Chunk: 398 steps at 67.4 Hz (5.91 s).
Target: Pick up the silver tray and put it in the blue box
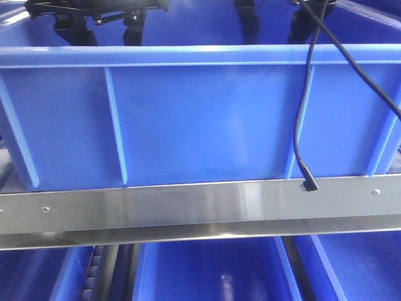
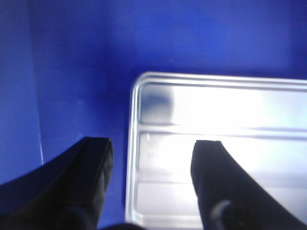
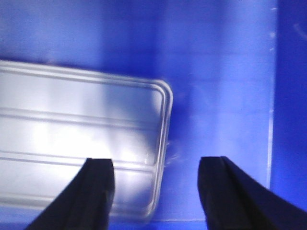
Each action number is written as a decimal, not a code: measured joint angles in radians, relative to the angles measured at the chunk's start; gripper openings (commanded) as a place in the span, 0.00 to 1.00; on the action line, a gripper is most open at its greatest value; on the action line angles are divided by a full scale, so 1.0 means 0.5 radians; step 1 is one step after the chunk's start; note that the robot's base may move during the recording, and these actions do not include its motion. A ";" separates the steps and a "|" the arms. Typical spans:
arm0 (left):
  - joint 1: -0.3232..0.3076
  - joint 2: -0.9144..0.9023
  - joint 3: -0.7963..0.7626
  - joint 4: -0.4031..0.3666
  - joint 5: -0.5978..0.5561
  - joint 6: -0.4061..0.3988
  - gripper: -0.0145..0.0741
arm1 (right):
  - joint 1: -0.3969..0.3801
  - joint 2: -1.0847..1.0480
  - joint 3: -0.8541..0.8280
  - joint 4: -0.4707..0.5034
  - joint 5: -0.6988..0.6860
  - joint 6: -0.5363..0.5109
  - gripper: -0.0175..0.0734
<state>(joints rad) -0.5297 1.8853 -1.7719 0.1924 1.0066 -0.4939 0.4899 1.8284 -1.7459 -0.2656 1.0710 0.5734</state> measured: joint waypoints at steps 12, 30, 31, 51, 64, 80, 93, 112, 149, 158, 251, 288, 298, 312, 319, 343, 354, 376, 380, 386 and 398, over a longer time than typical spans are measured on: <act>0.000 0.000 0.000 0.010 0.000 0.000 0.50 | 0.000 0.000 0.000 -0.008 0.000 0.003 0.72; 0.004 0.000 0.000 0.027 0.000 0.000 0.06 | 0.000 0.000 0.000 -0.010 -0.029 0.008 0.31; 0.004 0.000 0.000 0.029 0.000 0.000 0.07 | 0.000 0.000 0.000 -0.010 -0.032 0.008 0.32; 0.058 -0.008 -0.040 0.029 0.014 0.000 0.06 | 0.000 -0.014 -0.005 0.030 -0.152 0.007 0.25; 0.056 -0.159 0.013 0.037 -0.053 0.000 0.06 | 0.032 -0.148 0.152 0.026 -0.467 0.012 0.25; 0.044 -0.508 0.324 0.037 -0.394 0.000 0.06 | 0.085 -0.482 0.601 -0.052 -1.042 0.024 0.25; 0.044 -0.753 0.683 0.037 -0.642 0.000 0.06 | 0.085 -0.740 0.908 -0.118 -1.253 0.029 0.25; 0.044 -1.250 1.222 0.037 -1.118 0.000 0.06 | 0.085 -1.091 1.322 -0.248 -1.579 0.032 0.25; 0.044 -2.509 2.418 0.571 -2.070 0.009 0.06 | 0.085 -2.085 2.312 -0.620 -2.325 0.032 0.25; 0.044 -2.804 2.635 0.578 -2.074 0.009 0.06 | 0.085 -2.475 2.544 -0.628 -2.284 0.032 0.25; 0.044 -3.145 2.862 0.578 -2.074 0.013 0.06 | -0.720 -3.634 3.546 0.345 -2.311 -0.952 0.25; 0.044 -3.145 2.862 0.578 -2.074 0.014 0.06 | -0.769 -3.676 3.546 0.351 -2.282 -0.964 0.25; 0.044 -3.145 2.862 0.578 -2.074 0.014 0.06 | -0.769 -3.676 3.546 0.351 -2.282 -0.964 0.25; 0.044 -3.145 2.866 0.588 -2.074 0.018 0.06 | -0.769 -3.676 3.546 0.351 -2.277 -0.964 0.25; 0.070 -3.159 2.891 0.651 -2.064 0.017 0.06 | -0.769 -3.676 3.546 0.351 -2.277 -0.964 0.25; 0.583 -3.409 3.177 0.446 -2.194 0.147 0.06 | -0.769 -3.676 3.546 0.351 -2.271 -0.964 0.25; 0.791 -3.583 3.465 -0.197 -2.274 0.803 0.06 | -0.769 -3.676 3.546 0.351 -2.271 -0.964 0.25; 0.884 -3.784 3.603 -0.658 -2.230 1.158 0.06 | -0.769 -3.676 3.546 0.351 -2.271 -0.964 0.25; 0.884 -3.787 3.603 -0.658 -2.230 1.160 0.06 | -0.769 -3.676 3.546 0.351 -2.271 -0.964 0.25; 0.884 -3.792 3.603 -0.623 -2.227 1.163 0.06 | -0.769 -3.676 3.546 0.351 -2.271 -0.964 0.25; 0.884 -3.792 3.603 -0.500 -2.231 1.128 0.06 | -0.769 -3.676 3.546 0.351 -2.269 -0.964 0.25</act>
<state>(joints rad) -0.0878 -0.0109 0.0294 -0.0574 -0.1088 0.0703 0.1052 -0.0095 0.0269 -0.0900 -0.0637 0.0913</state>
